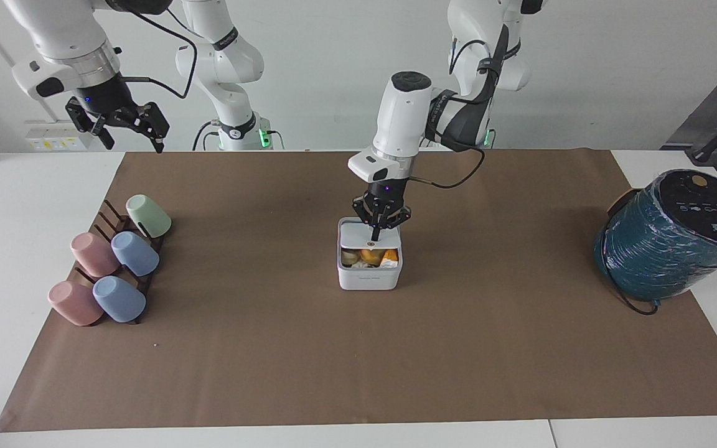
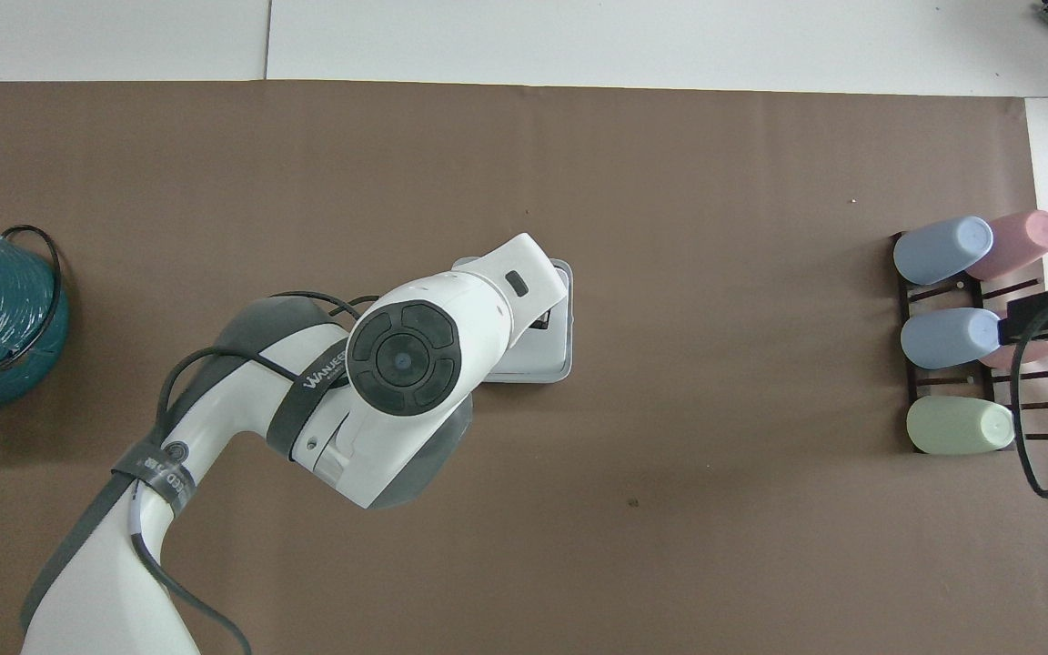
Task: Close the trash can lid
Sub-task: 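Press the white lid down onto the trash can with the left gripper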
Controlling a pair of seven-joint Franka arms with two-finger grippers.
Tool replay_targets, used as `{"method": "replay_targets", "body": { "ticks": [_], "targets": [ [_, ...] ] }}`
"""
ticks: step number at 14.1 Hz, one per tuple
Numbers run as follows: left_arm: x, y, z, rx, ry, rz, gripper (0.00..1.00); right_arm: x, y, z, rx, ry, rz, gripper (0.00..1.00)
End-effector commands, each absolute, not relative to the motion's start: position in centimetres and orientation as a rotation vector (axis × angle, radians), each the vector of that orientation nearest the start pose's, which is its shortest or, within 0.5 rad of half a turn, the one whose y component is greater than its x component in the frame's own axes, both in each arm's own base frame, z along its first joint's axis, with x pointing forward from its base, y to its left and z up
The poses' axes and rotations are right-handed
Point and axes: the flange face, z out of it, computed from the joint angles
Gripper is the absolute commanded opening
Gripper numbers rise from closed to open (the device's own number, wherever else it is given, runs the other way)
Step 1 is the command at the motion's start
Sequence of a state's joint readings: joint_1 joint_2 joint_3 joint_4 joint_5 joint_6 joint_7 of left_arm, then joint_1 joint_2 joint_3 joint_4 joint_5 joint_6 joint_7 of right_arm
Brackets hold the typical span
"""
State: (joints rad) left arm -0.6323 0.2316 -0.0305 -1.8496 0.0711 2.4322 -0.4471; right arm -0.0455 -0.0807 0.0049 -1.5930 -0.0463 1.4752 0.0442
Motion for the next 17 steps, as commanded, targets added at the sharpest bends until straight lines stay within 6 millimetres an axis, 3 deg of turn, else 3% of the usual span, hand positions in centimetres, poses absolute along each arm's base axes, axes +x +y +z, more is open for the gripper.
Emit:
{"method": "replay_targets", "body": {
  "ticks": [1,5,11,15,17],
  "targets": [
    [52.1,-40.1,42.0,-3.193,0.427,-0.572,0.0,51.4,-2.7,65.0,-3.183,0.109,0.03,1.0],
    [52.6,-40.3,39.3,-3.185,0.429,-0.546,0.0,51.4,-2.7,65.0,-3.183,0.109,0.03,1.0],
    [52.7,-40.4,37.4,-3.159,0.456,-0.519,0.0,51.4,-2.7,65.0,-3.183,0.109,0.03,1.0],
    [52.7,-40.3,39.1,-3.151,0.443,-0.496,0.0,51.4,-2.7,65.0,-3.183,0.109,0.03,1.0],
    [52.2,-39.8,41.2,-3.149,0.432,-0.499,0.0,51.4,-2.7,65.0,-3.185,0.109,0.03,1.0]
  ]
}}
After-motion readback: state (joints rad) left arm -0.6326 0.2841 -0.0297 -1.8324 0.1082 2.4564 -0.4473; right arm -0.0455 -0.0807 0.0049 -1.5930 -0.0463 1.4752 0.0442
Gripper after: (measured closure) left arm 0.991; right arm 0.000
